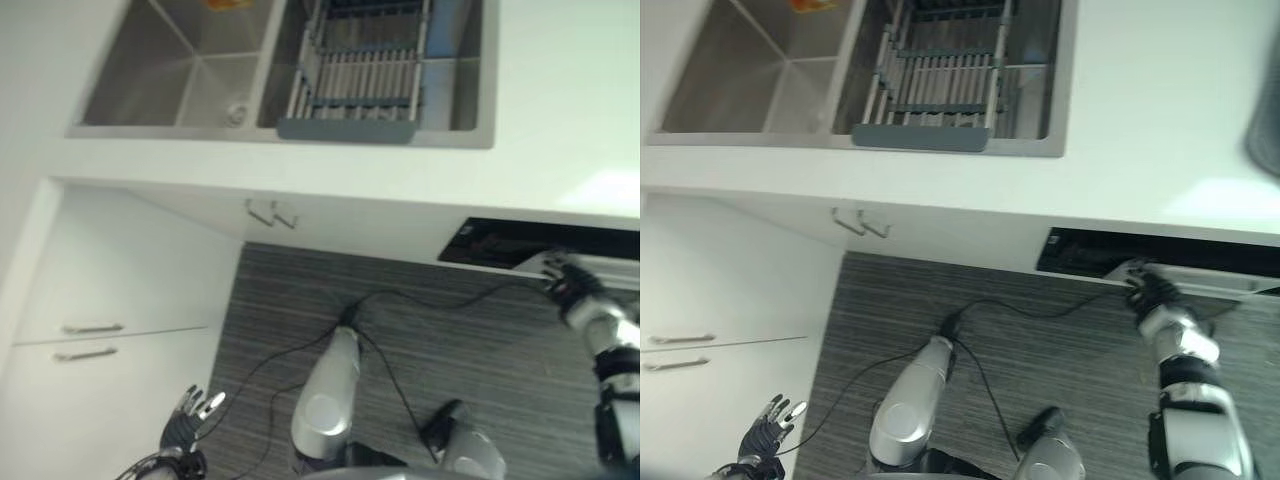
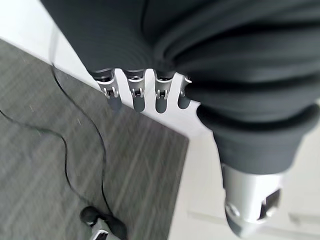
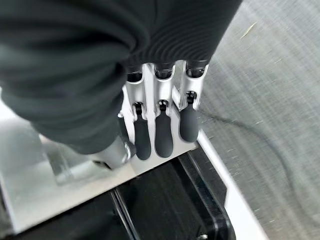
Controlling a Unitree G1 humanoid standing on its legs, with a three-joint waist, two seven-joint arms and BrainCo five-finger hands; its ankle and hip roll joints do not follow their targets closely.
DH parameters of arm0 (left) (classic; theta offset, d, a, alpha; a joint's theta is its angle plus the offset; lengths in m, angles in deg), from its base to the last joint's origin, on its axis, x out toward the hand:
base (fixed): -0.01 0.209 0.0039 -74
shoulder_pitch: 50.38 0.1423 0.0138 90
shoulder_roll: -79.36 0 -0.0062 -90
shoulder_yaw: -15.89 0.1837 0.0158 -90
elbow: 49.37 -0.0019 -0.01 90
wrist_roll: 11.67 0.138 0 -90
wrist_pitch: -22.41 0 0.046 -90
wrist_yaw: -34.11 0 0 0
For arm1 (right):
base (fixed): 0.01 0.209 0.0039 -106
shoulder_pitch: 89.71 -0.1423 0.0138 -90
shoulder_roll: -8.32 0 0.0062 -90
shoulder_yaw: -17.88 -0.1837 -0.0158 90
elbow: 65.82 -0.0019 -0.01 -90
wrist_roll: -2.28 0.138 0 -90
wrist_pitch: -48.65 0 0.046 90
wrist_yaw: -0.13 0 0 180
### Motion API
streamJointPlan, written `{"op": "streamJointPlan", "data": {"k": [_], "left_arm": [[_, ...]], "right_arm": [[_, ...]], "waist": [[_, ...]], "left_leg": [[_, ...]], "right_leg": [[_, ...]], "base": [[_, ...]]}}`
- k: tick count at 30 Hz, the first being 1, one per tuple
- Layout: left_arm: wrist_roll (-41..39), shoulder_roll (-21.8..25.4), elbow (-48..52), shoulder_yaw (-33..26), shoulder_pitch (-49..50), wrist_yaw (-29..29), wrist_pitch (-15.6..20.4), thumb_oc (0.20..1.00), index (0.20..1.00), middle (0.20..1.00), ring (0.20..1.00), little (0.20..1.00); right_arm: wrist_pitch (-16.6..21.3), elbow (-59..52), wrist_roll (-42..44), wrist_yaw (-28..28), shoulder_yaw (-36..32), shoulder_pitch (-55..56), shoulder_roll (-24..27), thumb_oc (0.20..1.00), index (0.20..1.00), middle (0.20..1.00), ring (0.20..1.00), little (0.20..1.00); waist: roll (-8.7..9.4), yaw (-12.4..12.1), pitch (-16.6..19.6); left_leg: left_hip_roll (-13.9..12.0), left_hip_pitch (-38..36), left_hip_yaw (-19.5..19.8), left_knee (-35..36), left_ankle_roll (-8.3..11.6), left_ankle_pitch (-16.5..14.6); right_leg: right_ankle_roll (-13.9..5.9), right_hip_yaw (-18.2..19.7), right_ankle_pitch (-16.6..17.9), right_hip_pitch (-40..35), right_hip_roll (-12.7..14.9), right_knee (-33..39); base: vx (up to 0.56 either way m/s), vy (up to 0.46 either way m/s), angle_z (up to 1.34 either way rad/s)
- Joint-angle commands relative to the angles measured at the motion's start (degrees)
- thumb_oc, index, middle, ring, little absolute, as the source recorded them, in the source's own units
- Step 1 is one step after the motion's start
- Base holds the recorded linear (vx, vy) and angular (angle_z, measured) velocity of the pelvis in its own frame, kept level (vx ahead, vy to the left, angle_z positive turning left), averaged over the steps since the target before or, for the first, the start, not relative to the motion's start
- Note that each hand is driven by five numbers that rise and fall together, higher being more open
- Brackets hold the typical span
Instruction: Place the dishes in the dishwasher.
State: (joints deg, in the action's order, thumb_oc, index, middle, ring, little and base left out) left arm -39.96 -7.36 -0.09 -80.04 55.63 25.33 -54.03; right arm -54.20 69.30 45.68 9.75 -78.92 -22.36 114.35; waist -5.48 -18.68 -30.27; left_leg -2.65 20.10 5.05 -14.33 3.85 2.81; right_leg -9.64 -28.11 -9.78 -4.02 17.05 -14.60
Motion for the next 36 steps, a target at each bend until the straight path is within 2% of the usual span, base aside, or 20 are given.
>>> {"op": "streamJointPlan", "data": {"k": [1, 2, 5, 9, 12, 16, 17, 20, 21, 22, 23, 24, 25, 26, 27, 28, 29, 30, 33, 36], "left_arm": [[-1.8, 3.5, -0.4, 0.0, 2.0, 1.9, 1.8, 1.0, 1.0, 1.0, 1.0, 1.0], [-3.8, 3.3, 2.3, 1.1, 1.0, 3.2, 3.3, 1.0, 1.0, 1.0, 1.0, 1.0], [-4.9, 4.0, 5.9, 2.1, 0.6, 5.0, 5.3, 1.0, 1.0, 1.0, 1.0, 1.0], [-4.6, 3.8, 6.9, 2.9, 1.2, 4.8, 7.5, 1.0, 1.0, 1.0, 1.0, 1.0], [-3.9, 2.0, 6.2, 6.1, 2.0, -0.9, 9.6, 1.0, 1.0, 1.0, 1.0, 1.0], [-1.5, -0.3, 4.7, 11.4, 3.3, -1.2, 11.4, 1.0, 1.0, 1.0, 1.0, 1.0], [-0.3, -0.9, 3.5, 12.3, 3.3, -2.2, 10.6, 1.0, 1.0, 1.0, 1.0, 1.0], [-0.2, -0.7, 1.9, 15.1, 2.1, -2.6, 10.0, 1.0, 1.0, 1.0, 1.0, 1.0], [-0.8, -0.3, 1.1, 14.7, 1.3, -3.4, 8.7, 1.0, 1.0, 1.0, 1.0, 1.0], [-1.6, 0.4, 0.8, 12.9, 0.3, -4.8, 6.3, 1.0, 1.0, 1.0, 1.0, 1.0], [-4.6, 3.3, -1.1, 7.6, -3.7, -8.8, -1.2, 1.0, 1.0, 1.0, 1.0, 1.0], [-8.1, 5.1, -3.3, 4.7, -5.8, -10.7, -6.9, 1.0, 1.0, 1.0, 1.0, 1.0], [-9.3, 4.2, -5.5, 2.2, -6.1, -10.3, -9.8, 1.0, 1.0, 1.0, 1.0, 1.0], [-9.6, 2.2, -6.6, 1.0, -5.0, -9.9, -9.6, 1.0, 1.0, 1.0, 1.0, 1.0], [-9.2, 0.3, -7.4, -0.2, -4.5, -11.6, -9.8, 1.0, 1.0, 1.0, 1.0, 1.0], [-9.5, -0.8, -8.1, -0.3, -5.2, -14.5, -12.4, 1.0, 1.0, 1.0, 1.0, 1.0], [-9.2, -1.0, -9.0, 0.3, -6.0, -15.3, -12.9, 1.0, 1.0, 1.0, 1.0, 1.0], [-9.2, -2.3, -11.0, 2.2, -8.1, -15.2, -14.4, 1.0, 1.0, 1.0, 1.0, 1.0], [-5.9, -3.4, -15.8, 4.1, -11.4, -15.3, -15.1, 1.0, 1.0, 1.0, 1.0, 1.0], [-6.5, -3.7, -20.8, 5.5, -13.8, -15.0, -14.3, 1.0, 1.0, 1.0, 1.0, 1.0]], "right_arm": [[5.9, -8.3, -1.3, -7.0, 2.3, -6.7, 4.4, 1.0, 1.0, 1.0, 1.0, 1.0], [7.1, -11.4, 0.0, -8.3, 4.2, -1.9, 0.2, 1.0, 1.0, 1.0, 1.0, 1.0], [8.7, -14.4, -0.7, -10.4, 6.0, 4.1, -4.1, 1.0, 1.0, 1.0, 1.0, 1.0], [8.3, -15.2, -1.4, -13.2, 6.3, 8.0, -5.2, 1.0, 1.0, 1.0, 1.0, 1.0], [8.5, -13.3, -2.4, -16.2, 6.5, 11.7, -7.7, 1.0, 1.0, 1.0, 1.0, 1.0], [10.6, -10.6, -3.4, -20.1, 8.5, 16.1, -11.6, 1.0, 1.0, 1.0, 1.0, 1.0], [12.5, -10.1, -3.9, -21.0, 9.7, 17.6, -13.4, 1.0, 1.0, 1.0, 1.0, 1.0], [15.0, -9.1, -6.9, -21.0, 11.6, 19.7, -14.8, 1.0, 1.0, 1.0, 1.0, 1.0], [14.6, -8.3, -6.5, -20.6, 11.5, 20.3, -15.0, 1.0, 1.0, 1.0, 1.0, 1.0], [14.1, -7.6, -7.1, -21.4, 11.3, 20.3, -14.3, 1.0, 1.0, 1.0, 1.0, 1.0], [12.9, -6.7, -10.4, -24.1, 11.1, 20.7, -12.0, 1.0, 1.0, 1.0, 1.0, 1.0], [15.2, -7.1, -15.3, -23.9, 11.3, 22.0, -11.1, 1.0, 1.0, 1.0, 1.0, 1.0], [20.3, -9.4, -21.4, -17.7, 12.0, 23.3, -10.4, 1.0, 1.0, 1.0, 1.0, 1.0], [20.1, -12.1, -24.8, -14.4, 11.4, 24.3, -10.4, 1.0, 1.0, 1.0, 1.0, 1.0], [20.6, -13.1, -30.5, -13.0, 10.6, 25.6, -9.6, 1.0, 1.0, 1.0, 1.0, 1.0], [20.0, -11.1, -31.8, -14.8, 10.0, 27.1, -9.1, 1.0, 1.0, 1.0, 1.0, 1.0], [19.6, -9.0, -31.7, -15.7, 10.0, 27.4, -9.1, 1.0, 1.0, 1.0, 1.0, 1.0], [22.2, 0.2, -32.0, -18.3, 10.4, 26.9, -9.8, 1.0, 1.0, 1.0, 1.0, 1.0], [22.5, 13.3, -30.7, -21.3, 9.7, 25.1, -12.7, 1.0, 1.0, 1.0, 1.0, 1.0], [22.1, 19.6, -30.1, -20.7, 9.6, 23.7, -15.2, 1.0, 1.0, 1.0, 1.0, 1.0]], "waist": [[-1.55, -2.5, 3.0], [1.51, -2.0, 2.6], [5.73, -1.6, 3.5], [8.74, -0.9, 5.0], [11.79, 0.4, 7.4], [13.98, 2.0, 10.9], [14.31, 2.9, 12.2], [14.15, 6.4, 13.6], [14.28, 7.4, 14.2], [13.91, 8.1, 14.6], [11.89, 10.0, 15.7], [10.29, 11.3, 16.9], [8.54, 11.9, 17.7], [7.92, 12.4, 17.6], [7.63, 12.7, 16.9], [7.75, 14.4, 15.9], [8.11, 15.3, 16.0], [9.53, 17.0, 16.3], [7.34, 18.4, 18.6], [6.31, 19.0, 20.2]], "left_leg": [[-0.3, -1.9, -3.0, 4.3, 1.39, 2.1], [-1.4, -2.1, -4.5, 5.7, 1.29, 1.8], [-2.3, -2.4, -6.0, 7.5, 1.07, 1.1], [-2.5, -4.1, -7.1, 9.2, 0.85, 0.4], [-1.6, -7.3, -8.5, 11.1, 0.1, -1.0], [-0.8, -11.7, -9.7, 14.1, -1.26, -2.0], [-0.8, -13.1, -9.5, 14.7, -1.86, -2.4], [0.3, -15.6, -6.1, 15.1, -3.68, -3.6], [1.0, -16.0, -4.8, 15.0, -4.01, -3.9], [0.9, -16.7, -4.8, 15.6, -3.76, -3.6], [0.6, -18.3, -4.8, 16.6, -3.4, -2.9], [0.3, -19.1, -4.9, 16.8, -2.88, -2.4], [-1.5, -19.2, -5.0, 16.7, -0.9, -1.2], [-3.0, -17.7, -5.1, 15.5, 0.95, -0.4], [-4.1, -15.0, -5.6, 12.5, 2.01, 0.0], [-5.0, -12.9, -11.1, 5.4, 1.94, -2.2], [-5.1, -13.1, -12.9, 3.3, 1.46, -3.8], [-4.2, -15.5, -16.6, -3.4, -0.16, -9.4], [-2.6, -25.2, -18.7, 13.4, 0.34, -6.7], [-2.4, -27.4, -18.4, 18.8, 0.27, -5.5]], "right_leg": [[1.85, 3.2, 2.5, 2.5, 2.3, -2.1], [0.87, 3.4, 5.0, 0.6, 1.4, 2.7], [-0.4, 3.7, 8.5, -1.6, 0.8, 8.1], [-1.56, 4.0, 11.9, -2.6, 0.8, 11.0], [-3.2, 4.3, 17.4, -2.9, 2.1, 11.8], [-4.18, 4.5, 21.9, -1.9, 2.9, 8.2], [-3.93, 6.6, 21.5, -1.7, 1.9, 6.2], [-1.62, 14.5, 13.5, 0.8, -6.9, 5.9], [-1.49, 16.1, 13.3, 1.6, -8.0, 5.8], [-1.24, 16.6, 12.7, 1.6, -8.4, 5.7], [-0.6, 18.0, 10.8, 1.3, -9.3, 5.7], [0.17, 18.8, 9.1, 1.2, -10.4, 5.9], [2.24, 18.4, 5.1, 0.1, -11.7, 7.1], [3.76, 18.5, 3.3, -0.4, -12.5, 7.7], [4.79, 17.7, 2.7, -0.5, -12.3, 7.6], [5.44, 14.6, 2.6, -0.5, -11.1, 7.3], [5.48, 13.4, 3.2, 0.0, -10.1, 7.5], [5.15, 10.8, 5.3, 0.4, -7.7, 8.6], [2.48, 8.5, 8.2, 0.4, -8.1, 11.2], [1.93, 9.2, 8.8, 1.0, -8.3, 11.6]], "base": [[-0.14, -0.041, -0.35], [-0.19, -0.06, -0.25], [-0.15, -0.059, -0.19], [-0.04, 0.071, -0.08], [-0.01, 0.169, 0.16], [0.03, 0.167, 0.04], [0.03, 0.071, -0.12], [0.05, -0.087, -0.02], [0.06, -0.151, 0.91], [0.05, -0.075, 1.1], [0.06, -0.022, 1.34], [0.09, -0.102, 0.67], [0.12, -0.192, 0.33], [0.03, -0.226, -0.28], [-0.19, -0.189, -0.34], [-0.29, -0.121, 1.37], [-0.43, -0.046, 1.85], [-0.3, 0.05, 2.22], [-0.09, 0.139, 0.96], [0.03, 0.12, 0.24]]}}
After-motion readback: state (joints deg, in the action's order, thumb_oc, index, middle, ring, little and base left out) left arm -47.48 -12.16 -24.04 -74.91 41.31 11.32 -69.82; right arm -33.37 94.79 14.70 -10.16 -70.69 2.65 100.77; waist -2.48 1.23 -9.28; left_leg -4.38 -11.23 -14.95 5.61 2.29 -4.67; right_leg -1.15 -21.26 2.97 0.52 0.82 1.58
